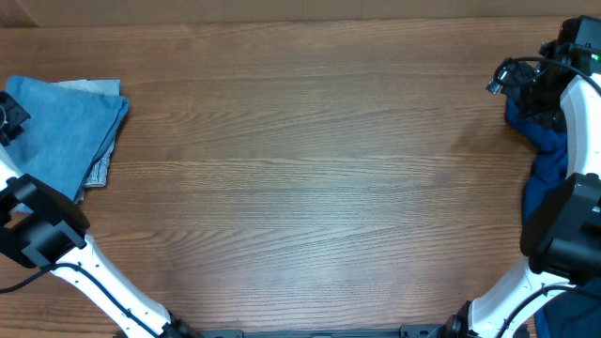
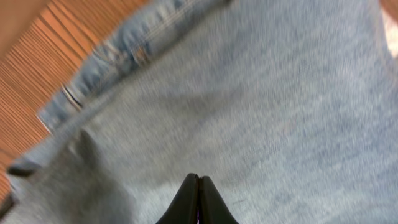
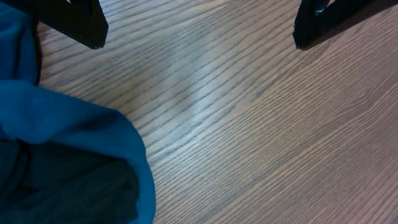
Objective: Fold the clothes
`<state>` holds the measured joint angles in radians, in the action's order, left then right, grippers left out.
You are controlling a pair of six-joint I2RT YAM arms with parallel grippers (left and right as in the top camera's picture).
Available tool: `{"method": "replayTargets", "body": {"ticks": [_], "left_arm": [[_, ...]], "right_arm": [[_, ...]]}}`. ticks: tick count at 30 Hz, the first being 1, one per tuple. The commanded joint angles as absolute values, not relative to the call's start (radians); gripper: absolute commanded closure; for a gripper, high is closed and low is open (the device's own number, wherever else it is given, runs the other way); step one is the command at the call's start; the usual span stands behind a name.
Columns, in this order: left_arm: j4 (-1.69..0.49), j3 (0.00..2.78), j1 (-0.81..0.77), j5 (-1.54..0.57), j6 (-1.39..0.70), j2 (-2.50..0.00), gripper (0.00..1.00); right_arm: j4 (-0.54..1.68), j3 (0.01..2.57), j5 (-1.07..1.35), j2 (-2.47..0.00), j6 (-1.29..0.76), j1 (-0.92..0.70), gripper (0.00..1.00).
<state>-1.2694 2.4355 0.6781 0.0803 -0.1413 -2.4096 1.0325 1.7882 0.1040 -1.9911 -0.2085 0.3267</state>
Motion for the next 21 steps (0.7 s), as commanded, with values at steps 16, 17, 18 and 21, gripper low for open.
{"method": "replayTargets", "body": {"ticks": [16, 17, 18, 21], "left_arm": [[-1.148, 2.333, 0.678, 0.182, -0.171, -2.353, 0.96], [-1.212, 2.387, 0.677, 0.182, -0.195, -2.338, 0.96], [-1.312, 2.450, 0.677, 0.183, -0.218, -2.316, 0.96], [-1.454, 2.487, 0.682, 0.183, -0.276, -2.238, 0.96]], "right_arm": [[1.027, 1.794, 0.101, -1.992, -0.210, 0.327, 0.00], [1.027, 1.794, 0.101, -1.992, -0.210, 0.327, 0.00], [1.027, 1.794, 0.101, -1.992, -0.210, 0.327, 0.00], [1.027, 1.794, 0.101, -1.992, -0.210, 0.327, 0.00]]}}
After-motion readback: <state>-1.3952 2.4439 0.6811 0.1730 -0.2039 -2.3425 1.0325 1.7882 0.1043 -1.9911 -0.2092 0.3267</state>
